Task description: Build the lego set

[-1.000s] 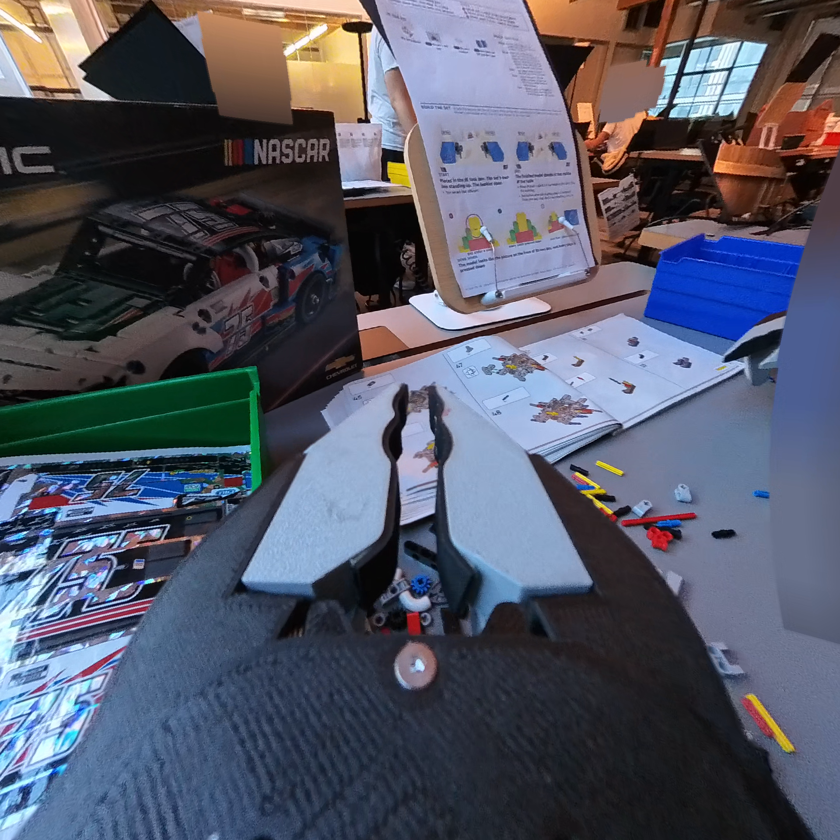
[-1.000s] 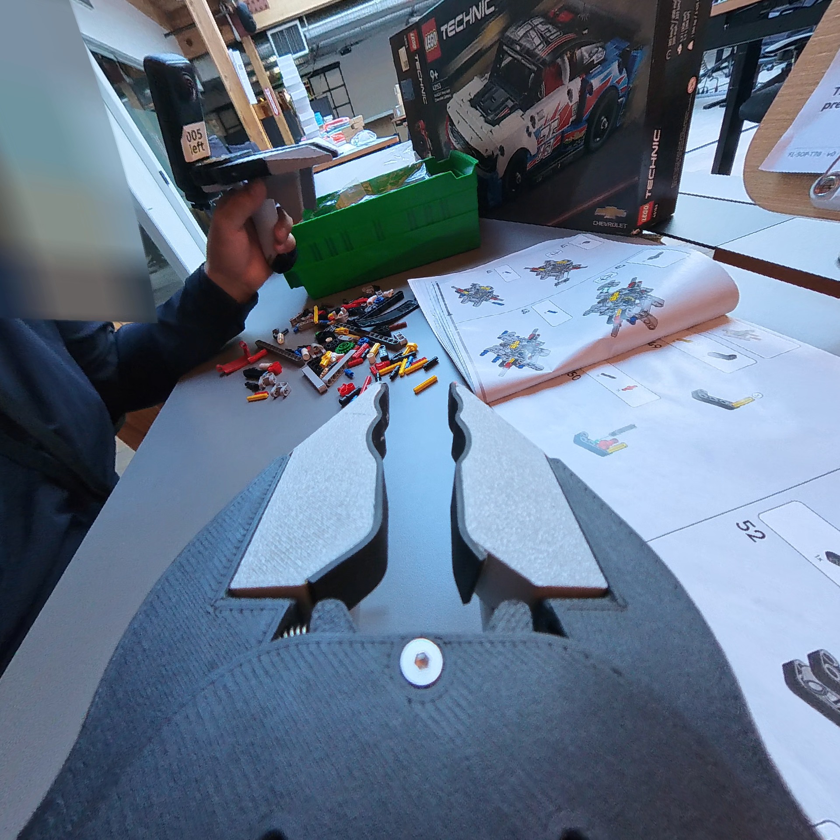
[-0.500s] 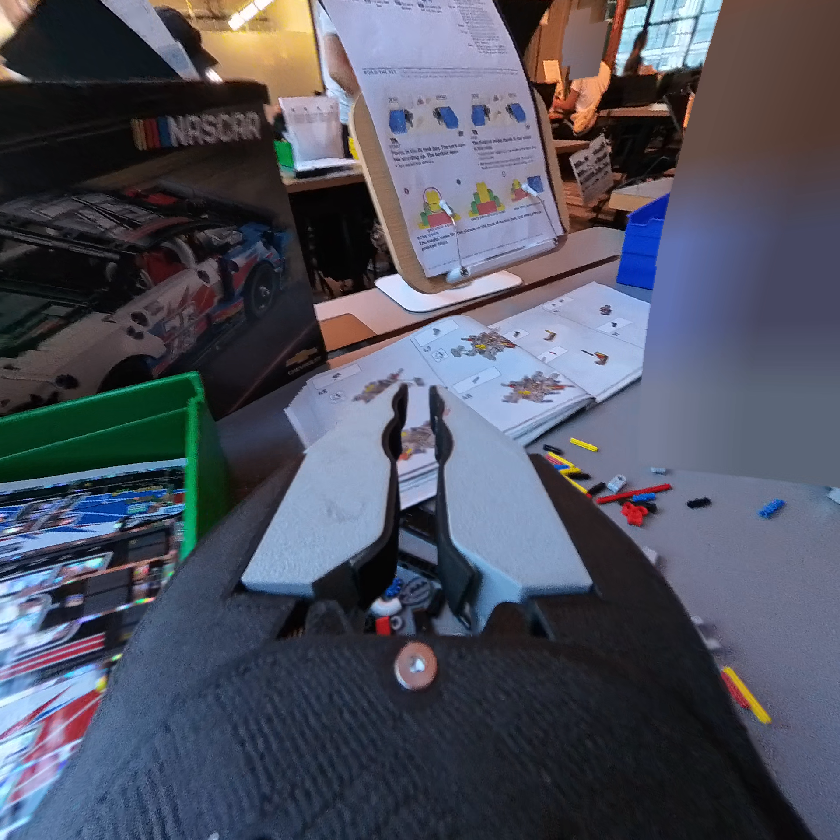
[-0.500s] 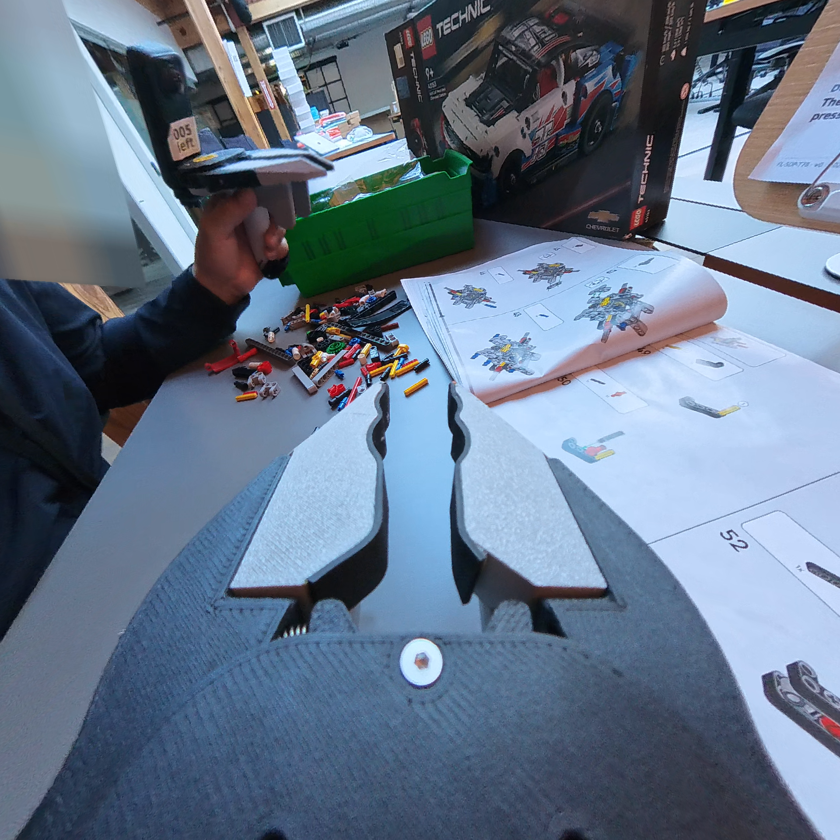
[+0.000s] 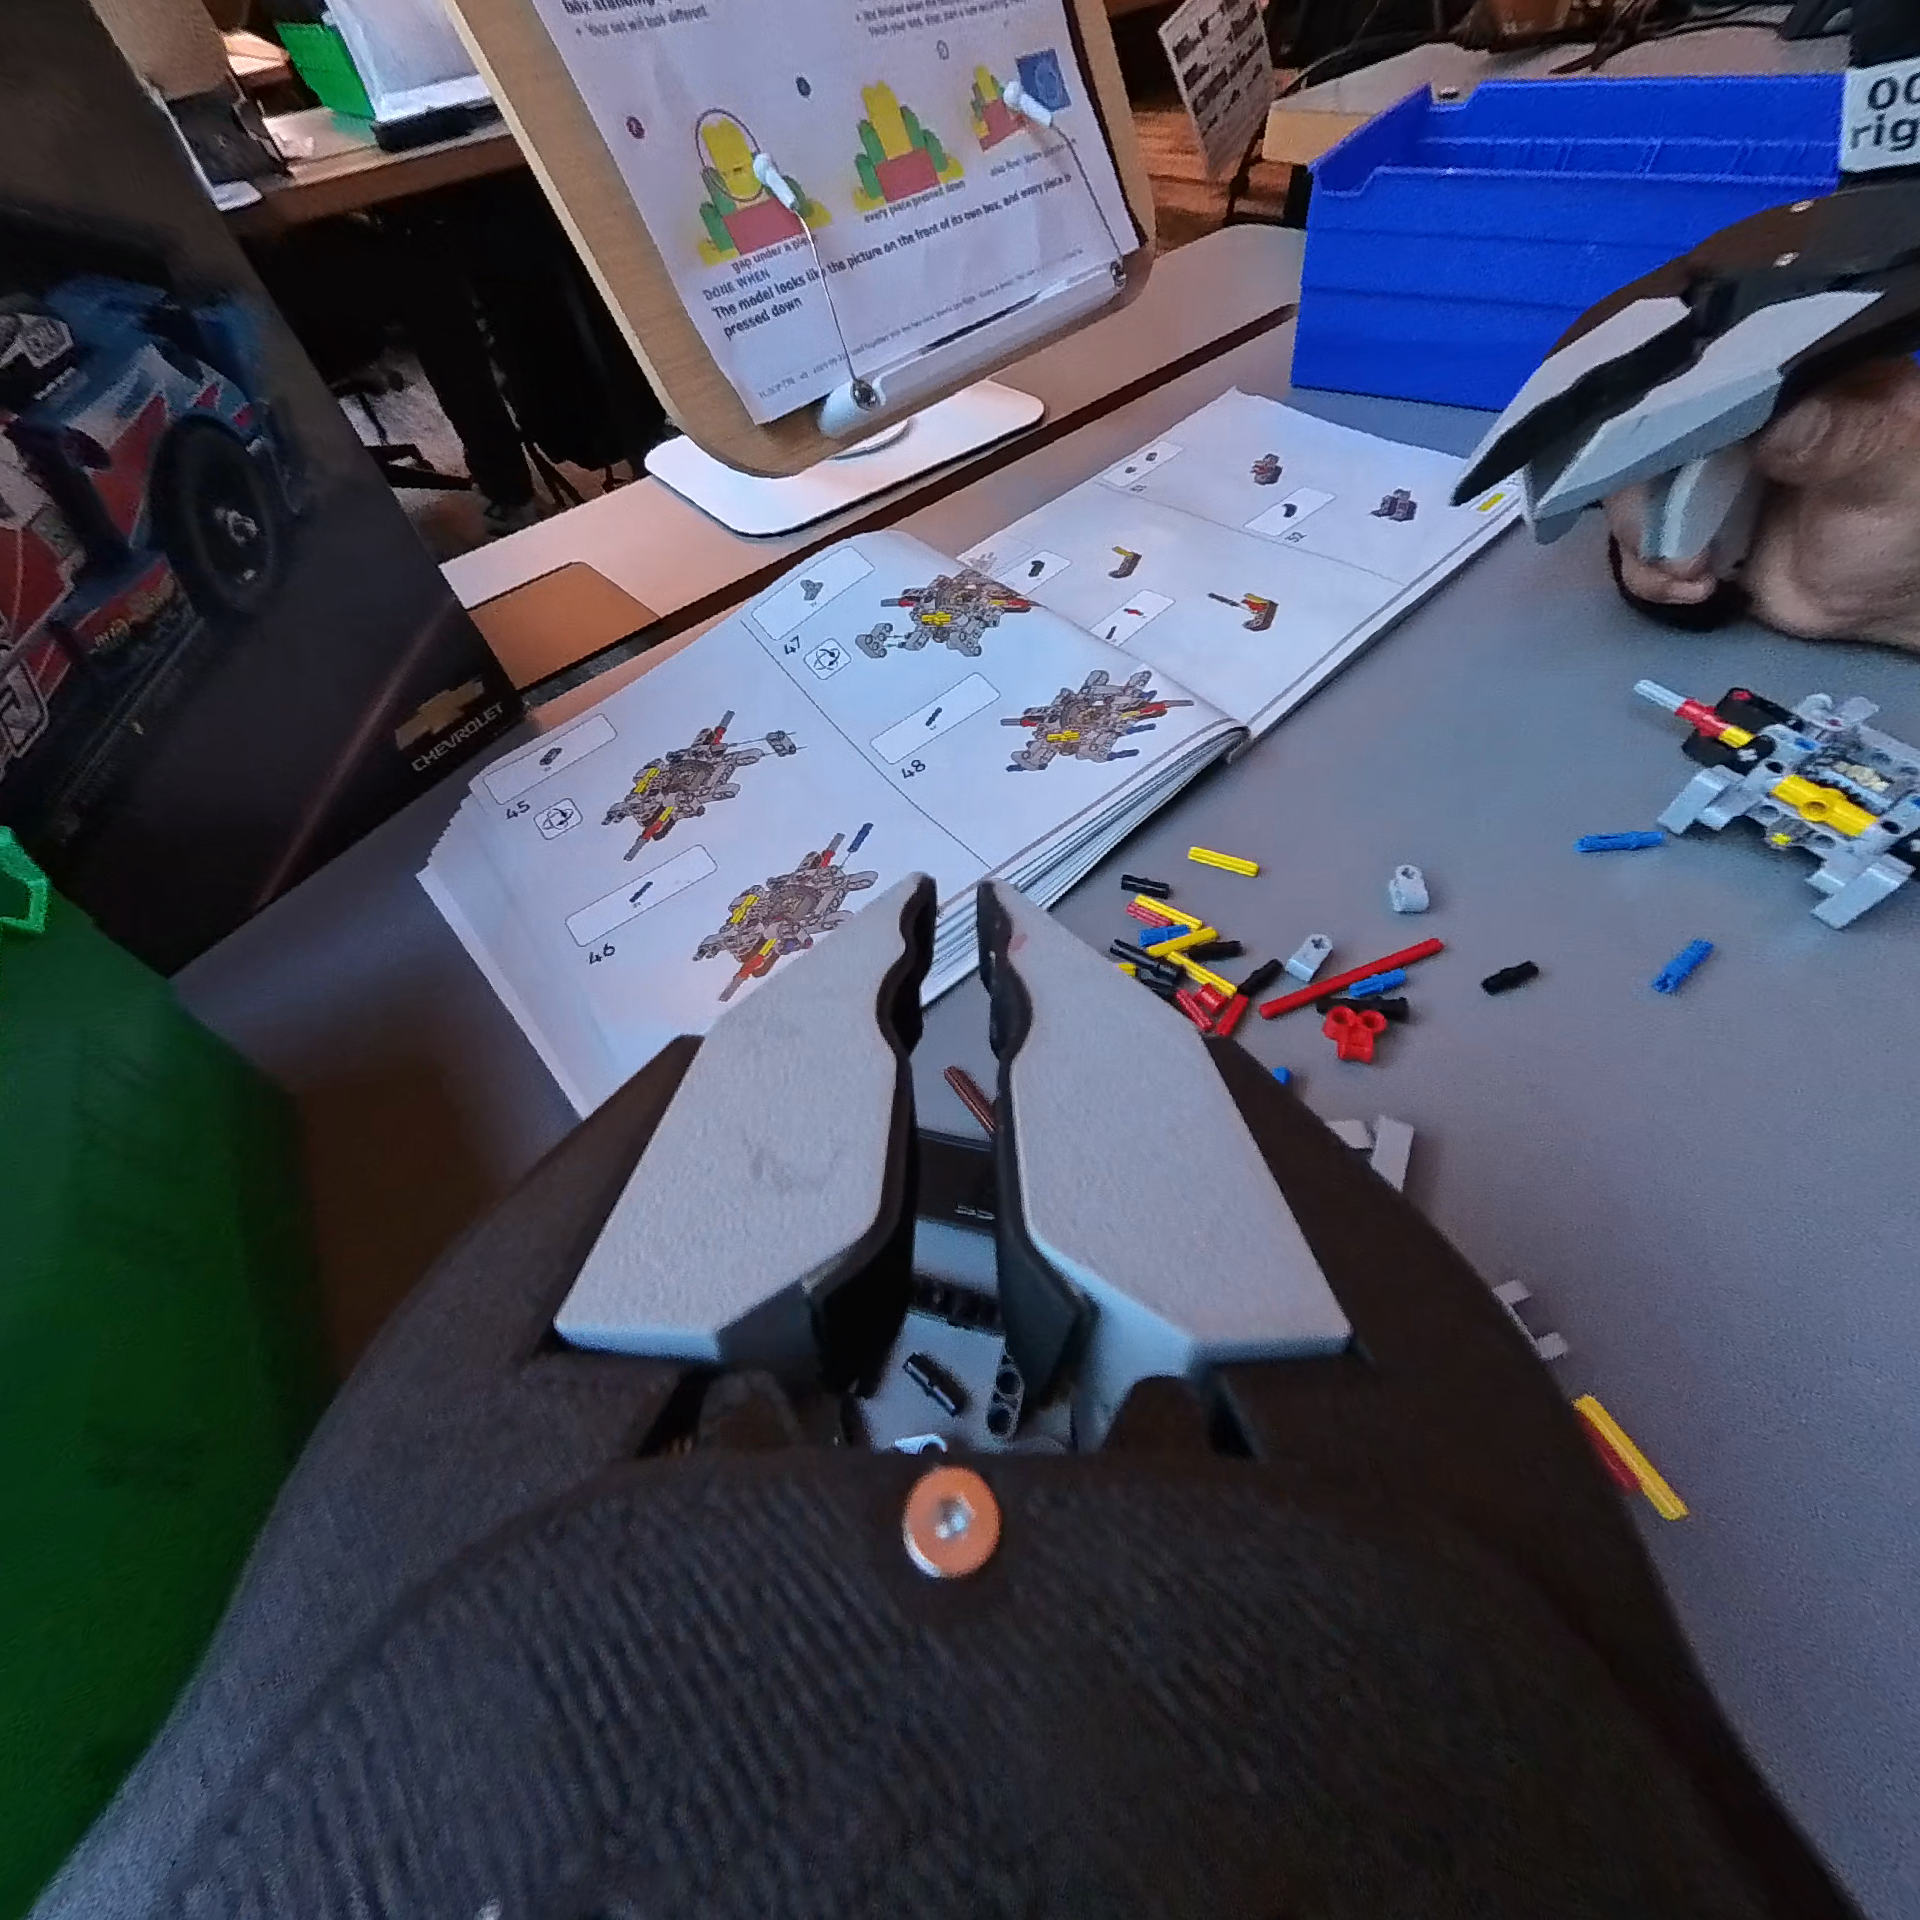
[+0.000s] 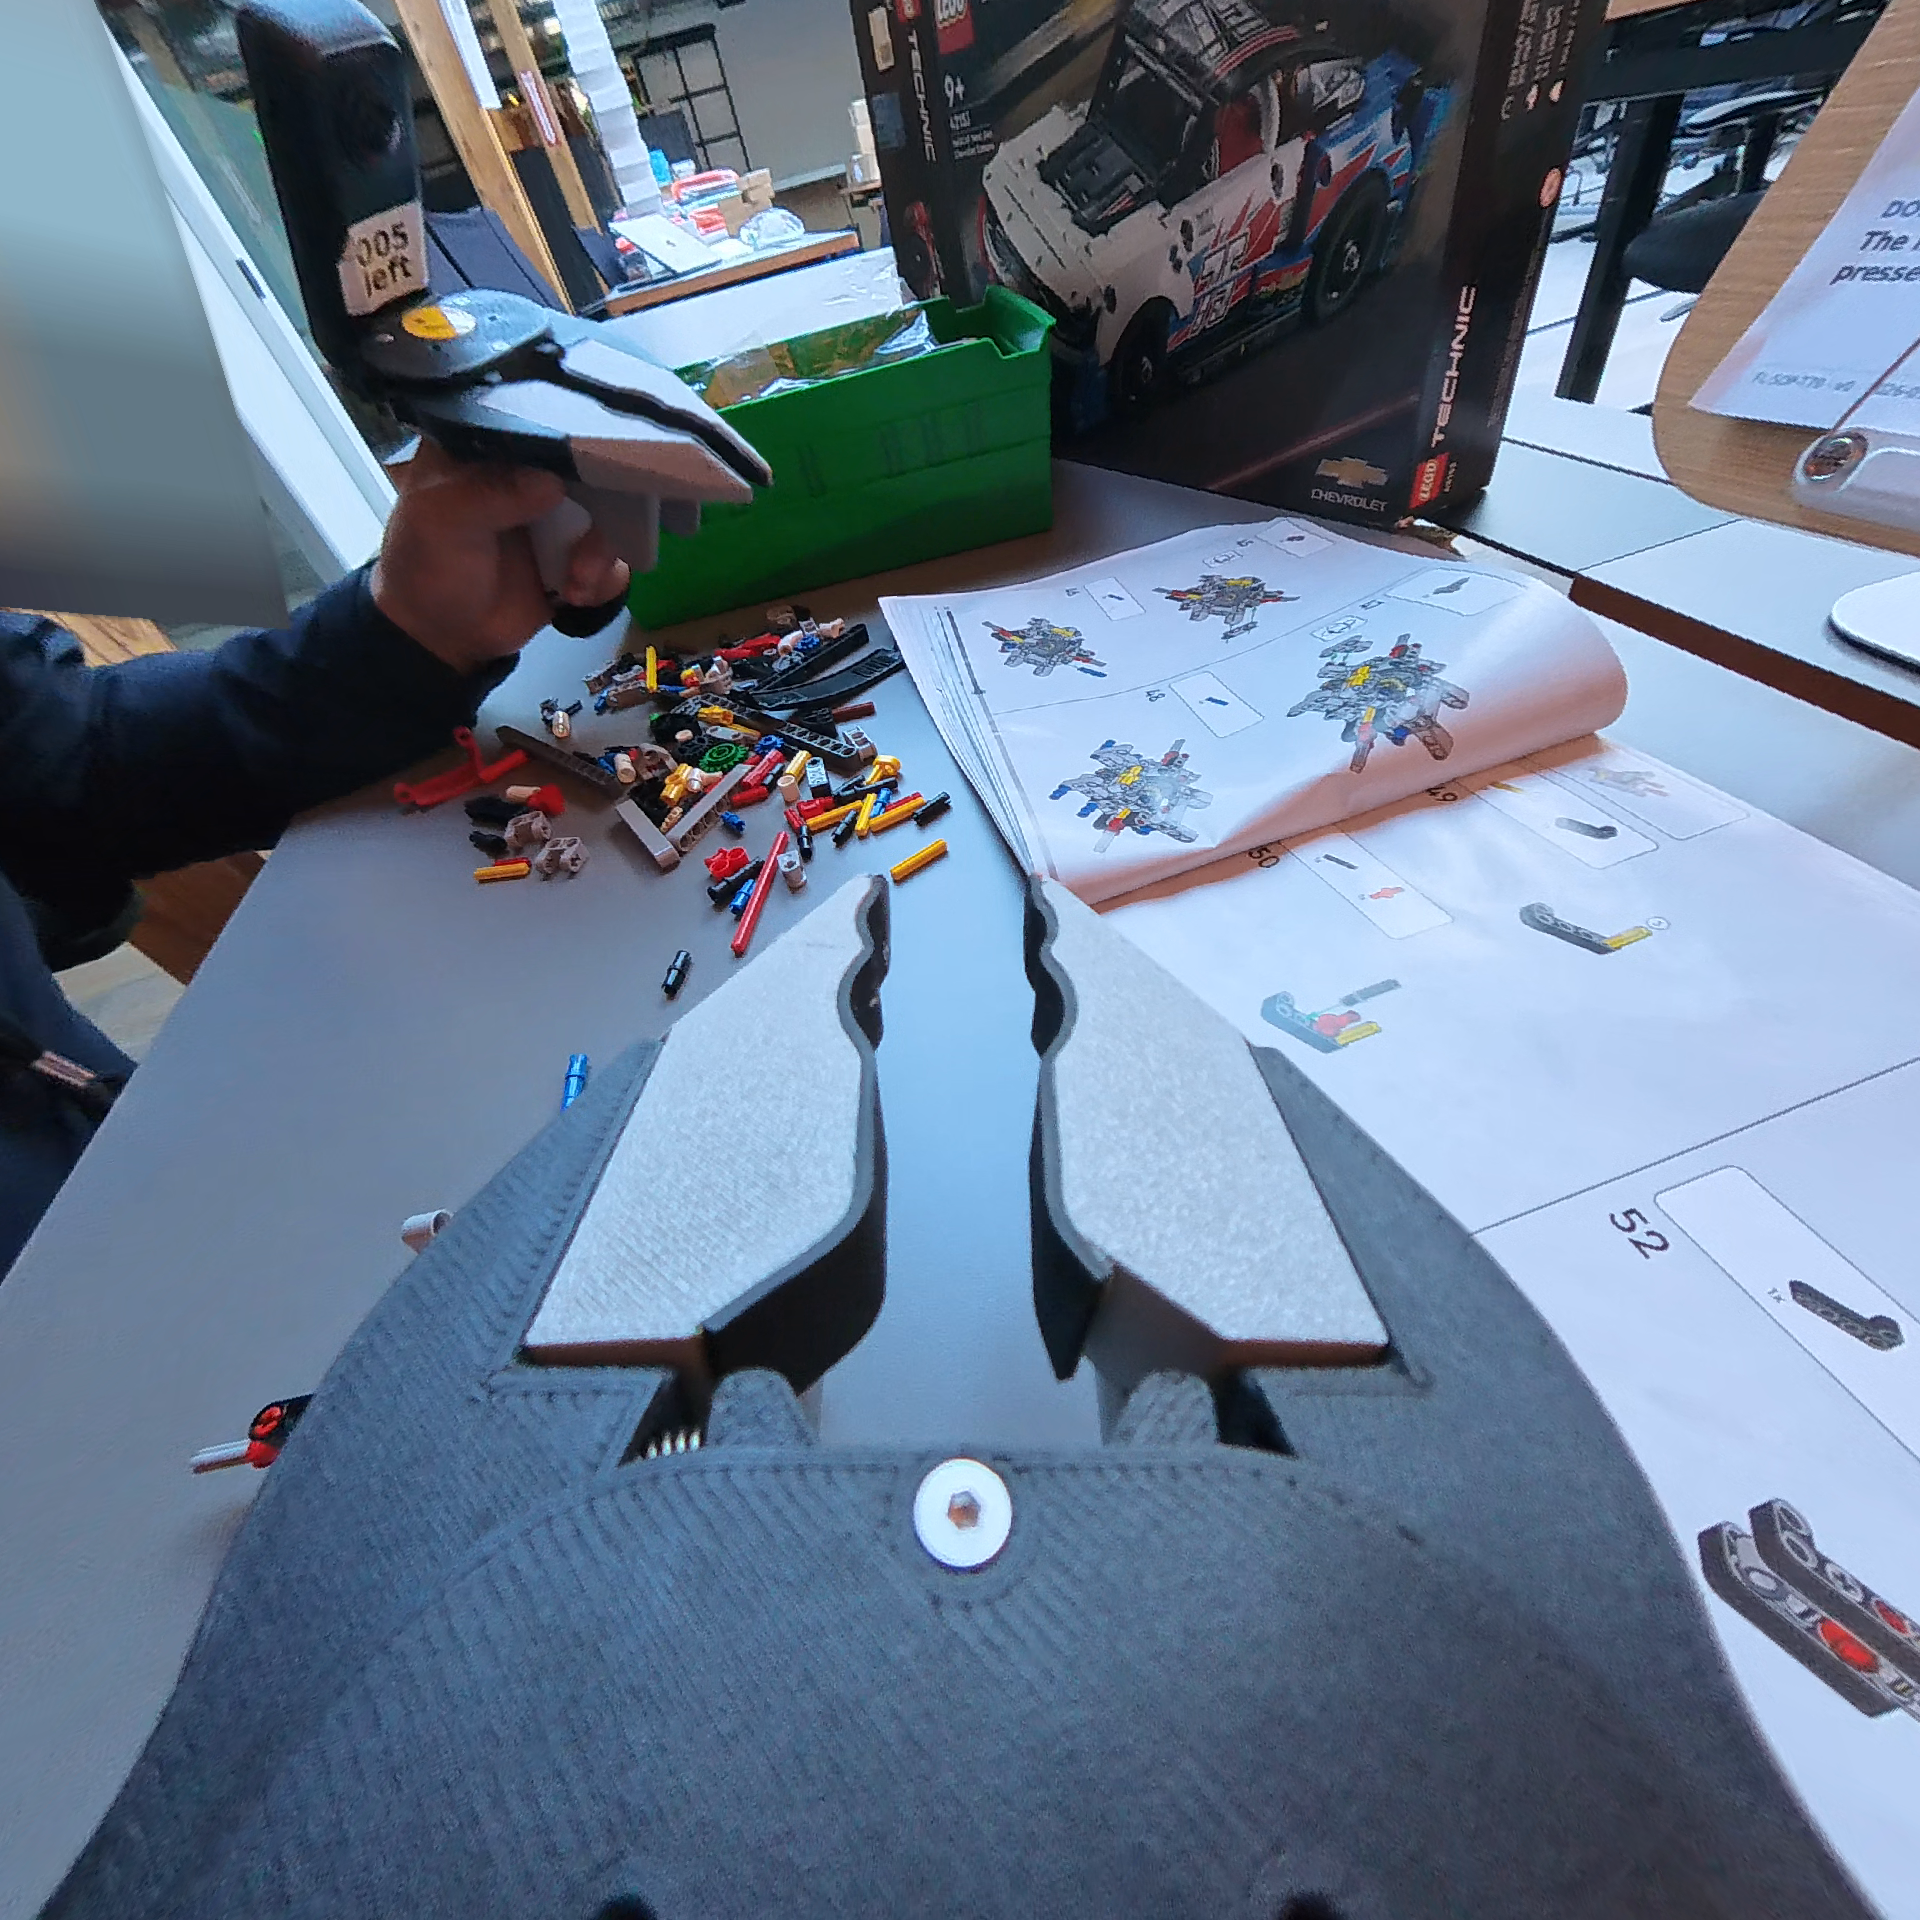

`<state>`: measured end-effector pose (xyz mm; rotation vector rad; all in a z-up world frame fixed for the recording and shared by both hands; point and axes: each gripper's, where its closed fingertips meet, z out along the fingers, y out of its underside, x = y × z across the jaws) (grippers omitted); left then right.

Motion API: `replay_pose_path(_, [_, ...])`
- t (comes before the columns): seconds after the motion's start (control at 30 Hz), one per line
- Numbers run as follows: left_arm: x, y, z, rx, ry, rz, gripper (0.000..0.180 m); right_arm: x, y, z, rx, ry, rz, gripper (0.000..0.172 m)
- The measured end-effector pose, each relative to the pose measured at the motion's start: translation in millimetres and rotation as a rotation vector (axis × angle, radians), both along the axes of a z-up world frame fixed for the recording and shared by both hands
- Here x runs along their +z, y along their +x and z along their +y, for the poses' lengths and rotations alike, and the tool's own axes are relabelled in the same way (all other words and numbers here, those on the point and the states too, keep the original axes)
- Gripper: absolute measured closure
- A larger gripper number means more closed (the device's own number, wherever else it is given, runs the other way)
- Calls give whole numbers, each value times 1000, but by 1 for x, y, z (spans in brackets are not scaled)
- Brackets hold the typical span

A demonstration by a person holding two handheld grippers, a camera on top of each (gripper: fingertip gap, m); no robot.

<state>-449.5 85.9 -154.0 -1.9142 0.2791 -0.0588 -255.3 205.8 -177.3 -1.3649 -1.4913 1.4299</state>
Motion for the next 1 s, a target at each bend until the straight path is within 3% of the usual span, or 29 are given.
replay_pose_path(0.2, [10, 4, -2, -10, 32, -23, 173, -1, 0, 6, -37, 15, -5, 148])
replay_pose_path(0.37, [29, 8, -19, -46, 26, -87, 158, -1, 0, 12, -87, 25, -6, 147])
replay_pose_path(0.43, [45, -22, -45, -6, -24, 16, 150, -1, 0, 14, -105, 31, -8, 147])
replay_pose_path(0.53, [57, -108, -95, 153, -140, 227, 137, -1, 0, 17, -122, 30, -8, 147])
replay_pose_path(0.6, [40, -162, -121, 197, -249, 296, 120, -2, 0, 18, -124, 18, -12, 147])
replay_pose_path(0.67, [4, -196, -130, 170, -377, 302, 103, -2, 0, 20, -131, 5, -18, 147])
replay_pose_path(0.8, [-57, -220, -121, 129, -528, 388, 76, -3, -1, 26, -163, -10, -26, 145])
replay_pose_path(0.9, [-70, -213, -109, 52, -558, 389, 82, -3, 1, 33, -201, -11, -24, 145])
replay_pose_path(1.0, [-61, -211, -100, 23, -535, 419, 124, -3, 2, 38, -228, -25, -22, 145])
